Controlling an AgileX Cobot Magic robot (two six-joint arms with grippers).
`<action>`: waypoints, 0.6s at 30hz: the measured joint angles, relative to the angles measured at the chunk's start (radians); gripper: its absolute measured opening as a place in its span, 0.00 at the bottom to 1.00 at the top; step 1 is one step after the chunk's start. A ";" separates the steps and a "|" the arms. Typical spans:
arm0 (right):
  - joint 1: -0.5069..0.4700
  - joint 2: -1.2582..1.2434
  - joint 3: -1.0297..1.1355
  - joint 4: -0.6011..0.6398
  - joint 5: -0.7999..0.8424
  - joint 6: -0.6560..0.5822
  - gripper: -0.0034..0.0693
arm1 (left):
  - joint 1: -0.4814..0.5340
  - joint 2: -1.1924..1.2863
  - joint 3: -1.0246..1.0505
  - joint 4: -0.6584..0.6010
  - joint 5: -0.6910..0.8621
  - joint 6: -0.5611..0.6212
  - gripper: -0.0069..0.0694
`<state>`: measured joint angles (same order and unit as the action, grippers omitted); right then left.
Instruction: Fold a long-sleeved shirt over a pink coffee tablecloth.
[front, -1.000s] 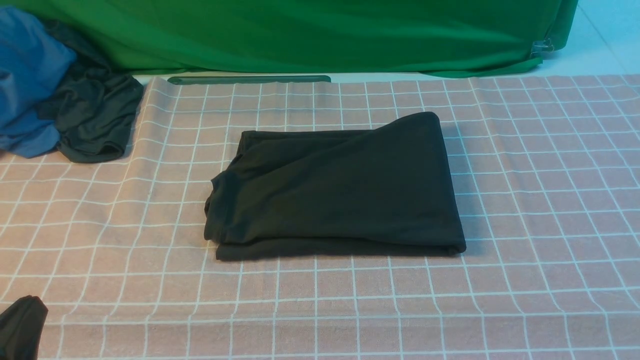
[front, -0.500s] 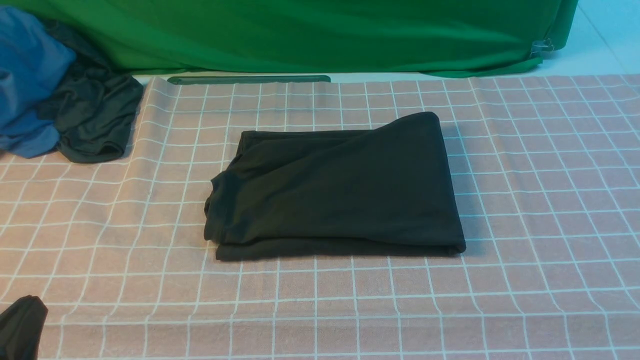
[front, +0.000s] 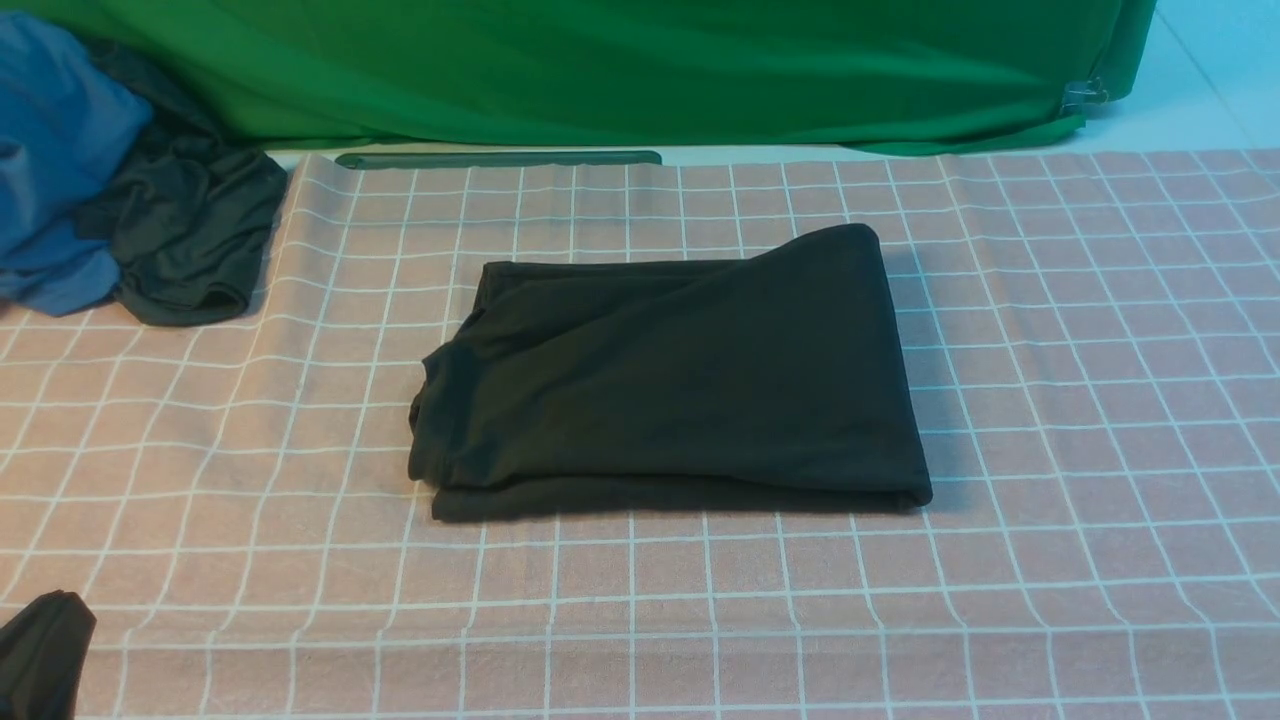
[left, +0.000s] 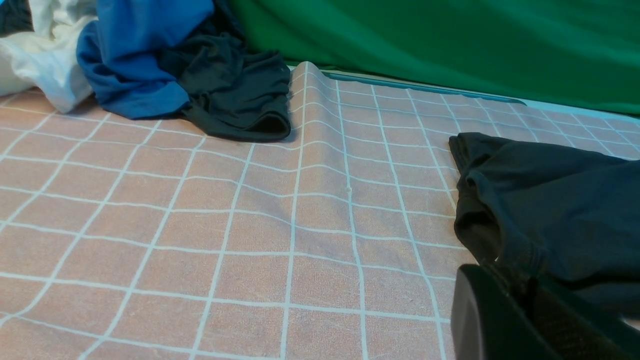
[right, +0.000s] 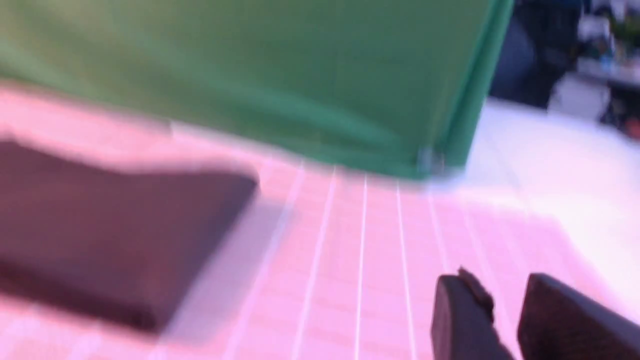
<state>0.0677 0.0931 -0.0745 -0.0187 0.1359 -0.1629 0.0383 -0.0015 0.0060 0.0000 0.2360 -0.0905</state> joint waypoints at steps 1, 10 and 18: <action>-0.003 -0.026 0.032 0.000 0.004 0.000 0.36 | 0.000 0.000 0.000 0.000 0.000 0.000 0.11; -0.006 -0.094 0.082 -0.001 0.133 -0.008 0.37 | 0.000 0.000 0.001 0.000 -0.001 0.000 0.11; -0.006 -0.094 0.082 -0.002 0.133 -0.011 0.37 | 0.000 0.000 0.001 0.000 -0.001 0.000 0.11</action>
<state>0.0620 -0.0004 0.0079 -0.0206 0.2690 -0.1737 0.0383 -0.0015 0.0066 0.0000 0.2353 -0.0905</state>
